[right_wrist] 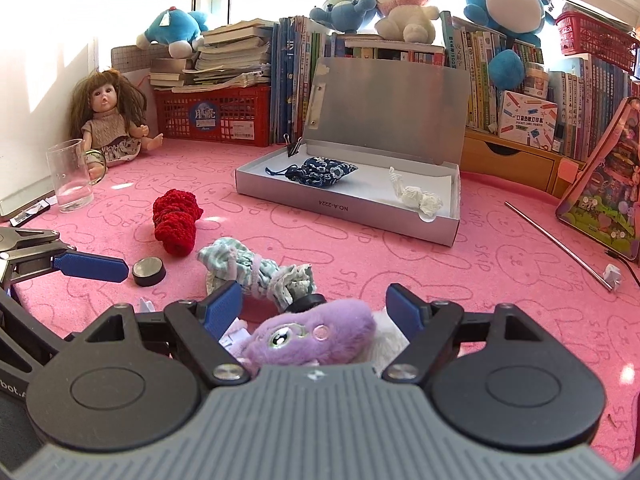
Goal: Organize objects
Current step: 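Grasp the folded white paper with the left tool while the right tool grasps the purple plush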
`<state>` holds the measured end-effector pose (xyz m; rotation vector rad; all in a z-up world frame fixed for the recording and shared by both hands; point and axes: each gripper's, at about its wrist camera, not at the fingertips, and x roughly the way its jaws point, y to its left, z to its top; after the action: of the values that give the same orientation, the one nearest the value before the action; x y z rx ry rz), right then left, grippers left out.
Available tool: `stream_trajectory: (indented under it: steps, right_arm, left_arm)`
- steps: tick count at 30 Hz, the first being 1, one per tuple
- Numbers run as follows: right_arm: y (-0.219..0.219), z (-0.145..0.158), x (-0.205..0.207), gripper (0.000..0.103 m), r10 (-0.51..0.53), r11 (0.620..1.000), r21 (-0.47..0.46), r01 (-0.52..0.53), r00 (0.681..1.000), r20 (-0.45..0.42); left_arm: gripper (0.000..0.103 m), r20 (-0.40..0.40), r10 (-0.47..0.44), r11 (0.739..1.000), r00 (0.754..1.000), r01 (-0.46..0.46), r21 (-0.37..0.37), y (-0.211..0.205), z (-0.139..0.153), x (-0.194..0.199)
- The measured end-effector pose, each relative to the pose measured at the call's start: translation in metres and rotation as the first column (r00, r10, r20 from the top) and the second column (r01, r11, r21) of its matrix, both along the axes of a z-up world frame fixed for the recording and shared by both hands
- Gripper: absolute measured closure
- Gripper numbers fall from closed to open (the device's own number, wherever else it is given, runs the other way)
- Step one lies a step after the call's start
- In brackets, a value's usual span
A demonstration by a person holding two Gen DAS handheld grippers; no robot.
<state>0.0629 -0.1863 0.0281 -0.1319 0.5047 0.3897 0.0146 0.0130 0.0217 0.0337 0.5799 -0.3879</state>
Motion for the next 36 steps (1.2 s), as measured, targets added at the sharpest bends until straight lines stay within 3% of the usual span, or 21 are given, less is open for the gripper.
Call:
stream_trajectory:
  steps: [8, 27, 36]
  right_arm:
    - [0.01, -0.013, -0.008, 0.016, -0.009, 0.998, -0.067, 0.012, 0.999, 0.044]
    - [0.019, -0.027, -0.015, 0.015, 0.013, 0.984, -0.18, 0.003, 0.996, 0.089]
    - [0.023, -0.031, -0.015, 0.015, 0.021, 0.977, -0.214, 0.002, 0.994, 0.106]
  left_arm:
    - [0.011, -0.047, 0.008, 1.0, 0.999, -0.007, 0.005, -0.004, -0.017, -0.001]
    - [0.014, -0.011, 0.041, 0.998, 0.999, -0.04, 0.052, -0.007, -0.027, -0.005]
    - [0.036, 0.013, 0.051, 0.995, 0.999, -0.052, 0.089, -0.007, -0.027, -0.007]
